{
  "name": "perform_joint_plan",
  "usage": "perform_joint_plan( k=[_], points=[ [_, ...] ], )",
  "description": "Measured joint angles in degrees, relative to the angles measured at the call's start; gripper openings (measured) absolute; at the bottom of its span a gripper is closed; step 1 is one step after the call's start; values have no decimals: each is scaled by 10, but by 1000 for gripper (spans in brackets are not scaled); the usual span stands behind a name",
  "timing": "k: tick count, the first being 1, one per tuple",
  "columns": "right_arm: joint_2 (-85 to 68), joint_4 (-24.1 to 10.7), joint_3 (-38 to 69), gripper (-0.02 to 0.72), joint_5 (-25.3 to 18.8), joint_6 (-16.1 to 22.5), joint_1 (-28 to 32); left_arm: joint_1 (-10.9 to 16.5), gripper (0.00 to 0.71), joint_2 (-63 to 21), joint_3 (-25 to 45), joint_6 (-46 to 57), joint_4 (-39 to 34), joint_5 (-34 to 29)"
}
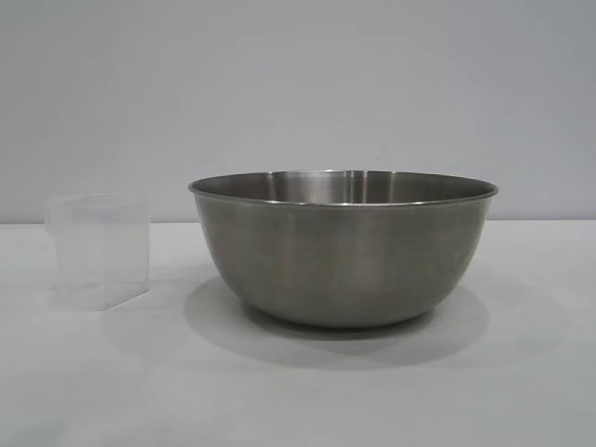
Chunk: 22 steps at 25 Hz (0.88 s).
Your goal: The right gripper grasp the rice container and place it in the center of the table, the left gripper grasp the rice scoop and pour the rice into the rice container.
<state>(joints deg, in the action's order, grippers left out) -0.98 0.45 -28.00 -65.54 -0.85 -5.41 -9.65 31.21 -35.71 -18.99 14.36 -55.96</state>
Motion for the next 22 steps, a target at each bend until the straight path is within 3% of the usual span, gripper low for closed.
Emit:
perform_joint_plan(
  k=[6,17,22],
  points=[
    [0,0,0,365,0,0,0,0,216,-94,-1,39,-44,-64],
    [0,0,0,365,0,0,0,0,216,-246,3,43,-77,-53],
    [0,0,0,365,0,0,0,0,216,-283,57,94,-103,-55]
  ],
)
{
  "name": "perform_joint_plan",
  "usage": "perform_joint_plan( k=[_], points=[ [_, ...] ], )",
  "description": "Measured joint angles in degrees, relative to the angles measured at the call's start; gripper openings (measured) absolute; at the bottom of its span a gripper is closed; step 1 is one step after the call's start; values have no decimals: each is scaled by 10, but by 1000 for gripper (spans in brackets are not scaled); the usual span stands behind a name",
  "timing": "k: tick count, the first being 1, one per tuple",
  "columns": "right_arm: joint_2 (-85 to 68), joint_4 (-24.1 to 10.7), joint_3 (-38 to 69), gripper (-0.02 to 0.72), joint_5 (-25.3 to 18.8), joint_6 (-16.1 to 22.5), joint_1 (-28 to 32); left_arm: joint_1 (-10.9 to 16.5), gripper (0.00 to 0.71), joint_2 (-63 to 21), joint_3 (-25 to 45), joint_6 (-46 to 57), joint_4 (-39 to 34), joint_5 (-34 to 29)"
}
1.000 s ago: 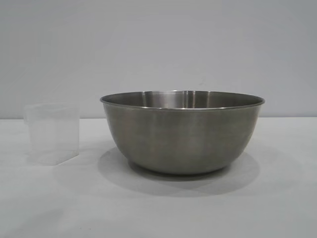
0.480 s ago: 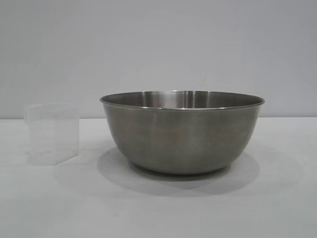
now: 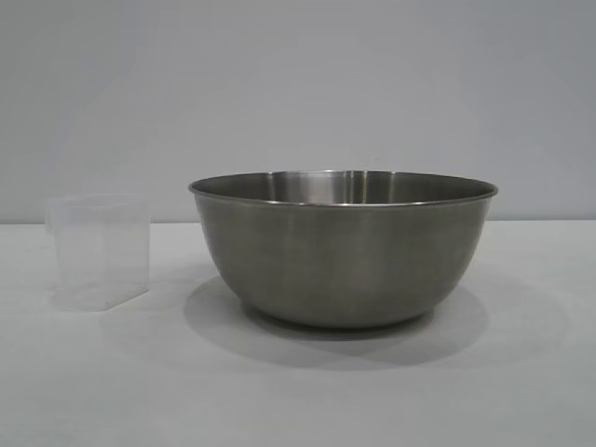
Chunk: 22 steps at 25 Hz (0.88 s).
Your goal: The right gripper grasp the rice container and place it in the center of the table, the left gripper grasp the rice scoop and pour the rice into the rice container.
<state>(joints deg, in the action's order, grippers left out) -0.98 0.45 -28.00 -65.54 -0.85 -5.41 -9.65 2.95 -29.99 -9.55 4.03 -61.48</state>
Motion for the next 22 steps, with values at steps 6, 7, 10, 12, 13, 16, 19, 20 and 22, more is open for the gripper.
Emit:
perform_joint_plan(
  k=[6,7,10,12,13,16,19,20,22],
  points=[
    [0,0,0,365,0,0,0,0,216,-39,19,48,-47,-24],
    [0,0,0,365,0,0,0,0,216,-39,19,48,-47,-26],
    [0,0,0,365,0,0,0,0,216,-39,20,49,-47,-26],
    [0,0,0,365,0,0,0,0,216,-39,20,49,-47,-26],
    [0,0,0,365,0,0,0,0,216,-39,21,49,-46,-26],
    [0,0,0,365,0,0,0,7,216,-39,22,49,-38,-26],
    [0,0,0,365,0,0,0,28,216,-39,22,48,-24,-26],
    [0,0,0,365,0,0,0,36,216,-39,22,47,-20,-26],
    [0,0,0,365,0,0,0,48,216,-39,22,47,-14,-26]
  ],
)
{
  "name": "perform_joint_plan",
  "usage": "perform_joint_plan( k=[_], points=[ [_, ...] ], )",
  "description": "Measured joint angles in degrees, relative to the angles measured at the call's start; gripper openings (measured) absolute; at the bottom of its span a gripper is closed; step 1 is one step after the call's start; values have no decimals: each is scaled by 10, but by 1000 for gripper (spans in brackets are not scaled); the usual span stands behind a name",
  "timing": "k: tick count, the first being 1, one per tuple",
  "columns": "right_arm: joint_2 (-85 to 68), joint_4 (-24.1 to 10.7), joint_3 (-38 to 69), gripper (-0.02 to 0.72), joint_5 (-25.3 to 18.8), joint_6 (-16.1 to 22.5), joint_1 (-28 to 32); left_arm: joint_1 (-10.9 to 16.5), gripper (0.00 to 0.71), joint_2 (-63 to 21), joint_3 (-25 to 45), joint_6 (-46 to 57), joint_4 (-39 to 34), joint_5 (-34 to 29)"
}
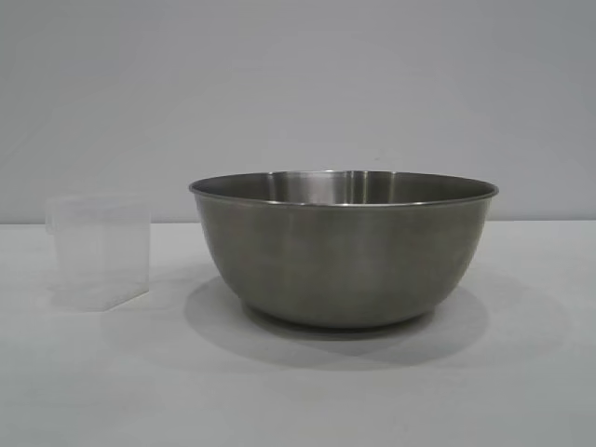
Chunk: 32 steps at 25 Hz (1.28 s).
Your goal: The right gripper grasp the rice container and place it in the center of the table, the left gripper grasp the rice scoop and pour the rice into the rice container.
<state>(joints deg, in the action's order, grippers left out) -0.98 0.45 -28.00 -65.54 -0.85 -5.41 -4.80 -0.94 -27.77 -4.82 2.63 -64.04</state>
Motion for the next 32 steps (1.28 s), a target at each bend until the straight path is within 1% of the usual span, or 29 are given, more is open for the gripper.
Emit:
perform_joint_plan(
  k=[2,7,8,11,32],
  points=[
    [0,0,0,365,0,0,0,14,216,0,0,0,6,0],
    [0,0,0,365,0,0,0,71,216,0,0,0,8,0],
    [0,0,0,365,0,0,0,75,216,0,0,0,8,0],
    [0,0,0,365,0,0,0,79,216,0,0,0,8,0],
    [0,0,0,365,0,0,0,79,216,0,0,0,8,0]
  ],
)
